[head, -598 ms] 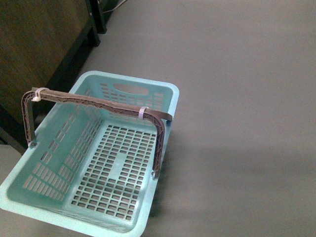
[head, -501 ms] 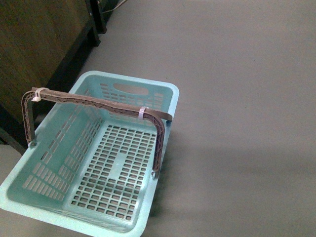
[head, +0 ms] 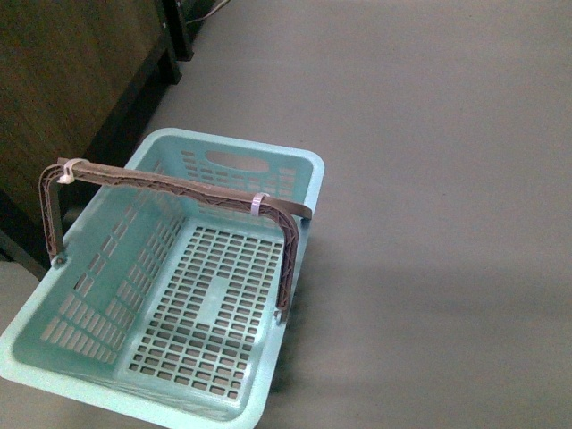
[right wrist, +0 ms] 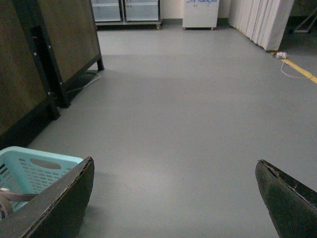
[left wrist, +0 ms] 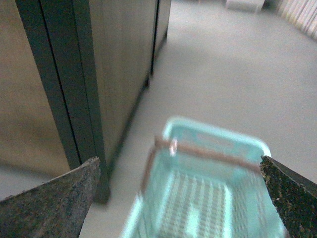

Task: Pick lemon and mango into basket

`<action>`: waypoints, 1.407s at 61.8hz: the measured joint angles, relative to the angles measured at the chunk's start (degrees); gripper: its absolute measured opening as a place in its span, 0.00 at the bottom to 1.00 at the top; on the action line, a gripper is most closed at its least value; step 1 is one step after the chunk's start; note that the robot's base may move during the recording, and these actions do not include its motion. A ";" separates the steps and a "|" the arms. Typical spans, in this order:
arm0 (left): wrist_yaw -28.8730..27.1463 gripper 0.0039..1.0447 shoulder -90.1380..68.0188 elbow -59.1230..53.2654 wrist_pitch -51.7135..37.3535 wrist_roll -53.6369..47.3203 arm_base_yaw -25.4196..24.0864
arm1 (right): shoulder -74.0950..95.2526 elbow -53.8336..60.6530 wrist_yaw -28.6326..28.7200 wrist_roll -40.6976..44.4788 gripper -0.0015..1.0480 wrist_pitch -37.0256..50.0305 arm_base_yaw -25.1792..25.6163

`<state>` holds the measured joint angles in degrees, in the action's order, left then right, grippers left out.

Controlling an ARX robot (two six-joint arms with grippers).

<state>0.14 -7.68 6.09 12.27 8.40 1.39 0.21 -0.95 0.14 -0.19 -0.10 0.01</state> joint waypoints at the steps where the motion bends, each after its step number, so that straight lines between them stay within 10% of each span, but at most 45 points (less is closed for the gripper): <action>1: 0.11 0.94 -2.84 1.44 2.23 2.73 0.50 | 0.00 -0.02 0.02 0.00 0.92 0.00 0.00; 33: -0.31 0.94 -64.32 14.67 -26.18 58.45 5.40 | 0.00 -0.02 -0.11 0.00 0.92 0.00 0.00; 70: -7.28 0.93 -110.01 40.70 -34.64 72.63 14.91 | 0.00 -0.02 -0.13 0.00 0.92 0.00 0.00; 87: -7.02 0.51 -114.90 46.25 -35.21 73.90 17.07 | 0.00 -0.02 -0.13 0.00 0.92 0.00 0.00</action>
<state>-6.87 -122.58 52.34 -22.94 82.30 18.46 0.21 -0.97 0.01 -0.19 -0.10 0.01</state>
